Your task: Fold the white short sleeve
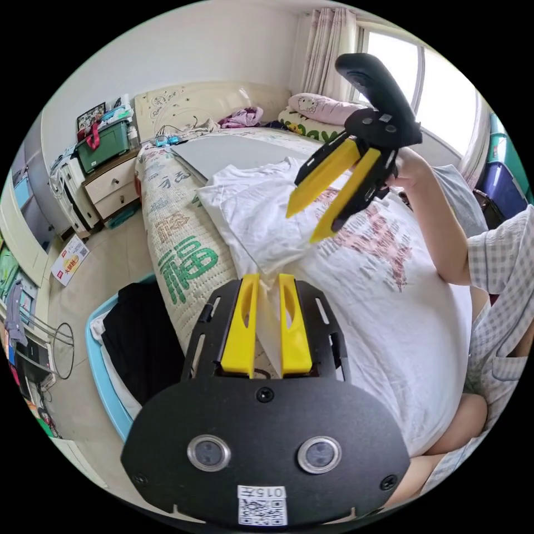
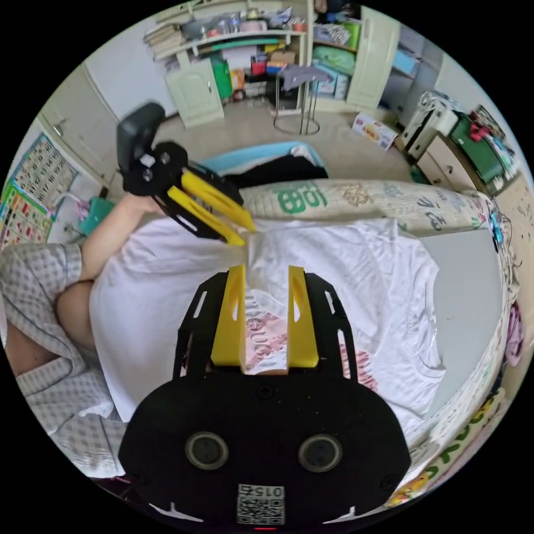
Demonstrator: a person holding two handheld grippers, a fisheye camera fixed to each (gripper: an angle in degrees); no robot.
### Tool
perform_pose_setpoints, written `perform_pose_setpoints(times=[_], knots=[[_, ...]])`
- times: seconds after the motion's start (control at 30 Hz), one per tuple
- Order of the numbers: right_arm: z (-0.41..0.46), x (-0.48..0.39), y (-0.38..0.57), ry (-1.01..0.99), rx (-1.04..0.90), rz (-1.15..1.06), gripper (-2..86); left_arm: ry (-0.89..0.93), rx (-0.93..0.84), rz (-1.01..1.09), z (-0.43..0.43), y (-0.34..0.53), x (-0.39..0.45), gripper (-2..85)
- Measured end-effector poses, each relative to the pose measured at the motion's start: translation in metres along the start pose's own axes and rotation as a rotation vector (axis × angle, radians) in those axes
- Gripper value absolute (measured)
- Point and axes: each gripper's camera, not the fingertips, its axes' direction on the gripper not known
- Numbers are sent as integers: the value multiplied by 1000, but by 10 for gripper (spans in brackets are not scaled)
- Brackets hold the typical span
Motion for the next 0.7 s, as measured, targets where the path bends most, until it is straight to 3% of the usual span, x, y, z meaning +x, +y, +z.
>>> perform_pose_setpoints(times=[0.03, 0.17, 0.43, 0.6, 0.7], knots=[[9, -4, -5, 21, -81, -13, 78, 3, -6, 2, 1, 0, 2, 59], [-16, -11, 0, -22, -71, -35, 5, 21, 12, -9, -5, 2, 6, 20], [-25, -44, -5, -10, -166, -147, 8, 98, -35, 13, -6, 3, 18, 5], [-69, -24, 3, -52, 11, -3, 62, 69, -52, 1, -12, 6, 24, 15], [-106, 12, 26, 88, 259, 335, 74, 44, -17, -39, -22, 10, 23, 34]])
